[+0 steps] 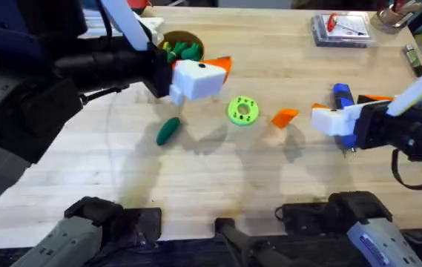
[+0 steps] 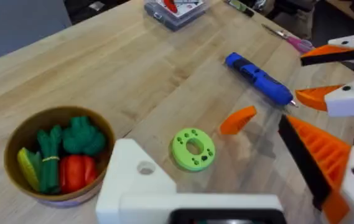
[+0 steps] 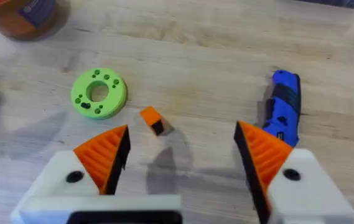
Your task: Pick up the gripper from the table and insert it into the empty holder that is missing its gripper. Then pick up a screw, insert it into the mounting hole, and use the screwdriver to tighten it. Finally, clean up the table by picking up the vegetable and placing it into the bucket.
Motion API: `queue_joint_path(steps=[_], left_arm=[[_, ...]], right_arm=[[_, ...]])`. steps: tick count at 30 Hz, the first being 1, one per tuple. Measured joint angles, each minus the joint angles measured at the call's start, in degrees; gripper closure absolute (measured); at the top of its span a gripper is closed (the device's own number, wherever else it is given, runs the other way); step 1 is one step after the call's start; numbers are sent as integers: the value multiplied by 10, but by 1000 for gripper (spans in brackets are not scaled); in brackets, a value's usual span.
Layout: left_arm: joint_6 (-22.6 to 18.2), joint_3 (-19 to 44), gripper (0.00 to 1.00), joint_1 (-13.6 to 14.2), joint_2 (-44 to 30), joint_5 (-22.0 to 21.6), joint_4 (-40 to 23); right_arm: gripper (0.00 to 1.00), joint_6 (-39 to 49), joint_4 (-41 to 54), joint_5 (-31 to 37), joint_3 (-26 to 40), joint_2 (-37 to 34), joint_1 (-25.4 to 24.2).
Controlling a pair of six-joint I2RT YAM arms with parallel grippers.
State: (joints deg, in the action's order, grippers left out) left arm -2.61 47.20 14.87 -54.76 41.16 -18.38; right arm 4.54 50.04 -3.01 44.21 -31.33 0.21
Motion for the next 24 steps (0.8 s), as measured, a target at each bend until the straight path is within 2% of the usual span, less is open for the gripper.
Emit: queue_joint_path(steps=[6, 10, 11, 12, 16, 20, 24], left_arm=[[0, -17, 15, 7, 26, -51, 2], [0, -67, 16, 7, 113, -86, 11], [0, -87, 15, 7, 145, -93, 15], [0, -149, 15, 7, 242, -100, 32], [3, -240, 15, 7, 364, -106, 78], [21, -322, 14, 7, 436, -109, 135], [45, -393, 15, 7, 460, -110, 214]], right_arm=[[8, 0, 0, 0, 0, 0, 0], [8, 0, 0, 0, 0, 0, 0], [8, 0, 1, 0, 0, 0, 0], [8, 0, 1, 0, 0, 0, 0], [8, 0, 1, 0, 0, 0, 0], [8, 0, 1, 0, 0, 0, 0], [8, 0, 1, 0, 0, 0, 0]])
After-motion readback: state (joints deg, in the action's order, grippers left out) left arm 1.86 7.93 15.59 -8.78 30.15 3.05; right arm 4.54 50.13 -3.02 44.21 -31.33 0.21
